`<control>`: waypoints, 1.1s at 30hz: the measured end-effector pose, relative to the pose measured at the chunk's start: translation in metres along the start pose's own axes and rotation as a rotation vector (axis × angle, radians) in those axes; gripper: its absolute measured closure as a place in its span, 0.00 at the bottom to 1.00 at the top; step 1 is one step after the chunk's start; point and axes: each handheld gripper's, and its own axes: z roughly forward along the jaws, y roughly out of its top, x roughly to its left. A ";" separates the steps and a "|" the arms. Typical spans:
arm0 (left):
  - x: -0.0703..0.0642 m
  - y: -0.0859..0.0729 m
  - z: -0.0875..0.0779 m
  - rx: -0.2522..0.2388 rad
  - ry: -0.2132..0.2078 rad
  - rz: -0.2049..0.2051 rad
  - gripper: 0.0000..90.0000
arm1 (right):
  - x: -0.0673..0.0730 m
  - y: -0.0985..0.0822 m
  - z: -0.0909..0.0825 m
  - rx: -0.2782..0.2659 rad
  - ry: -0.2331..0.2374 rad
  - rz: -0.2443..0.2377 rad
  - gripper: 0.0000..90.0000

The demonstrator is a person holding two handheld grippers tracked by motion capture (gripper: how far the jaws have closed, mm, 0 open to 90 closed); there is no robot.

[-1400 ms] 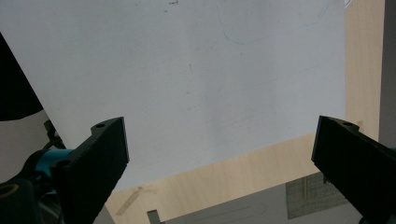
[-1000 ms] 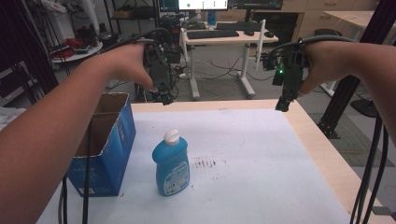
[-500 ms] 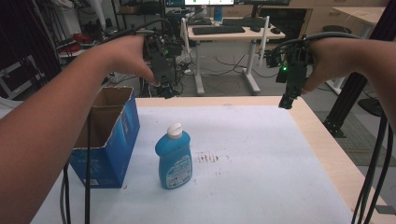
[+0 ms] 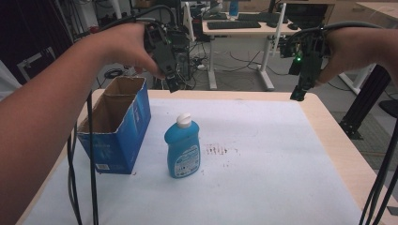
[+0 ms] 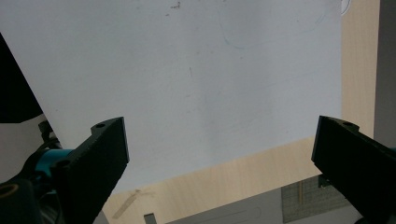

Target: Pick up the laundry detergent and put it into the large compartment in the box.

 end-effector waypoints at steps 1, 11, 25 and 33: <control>-0.003 -0.002 0.000 -0.006 -0.007 -0.011 0.02 | 0.000 0.000 0.000 -0.001 -0.001 -0.004 0.03; -0.028 -0.014 0.013 0.006 -0.045 -0.076 0.02 | 0.000 0.003 0.001 0.003 -0.004 -0.003 0.03; -0.040 -0.014 0.039 0.001 -0.093 -0.093 0.02 | 0.005 0.002 0.000 0.001 -0.014 -0.024 0.03; -0.042 -0.013 0.061 0.024 -0.129 -0.087 0.02 | 0.006 0.002 0.001 0.002 -0.010 -0.031 0.03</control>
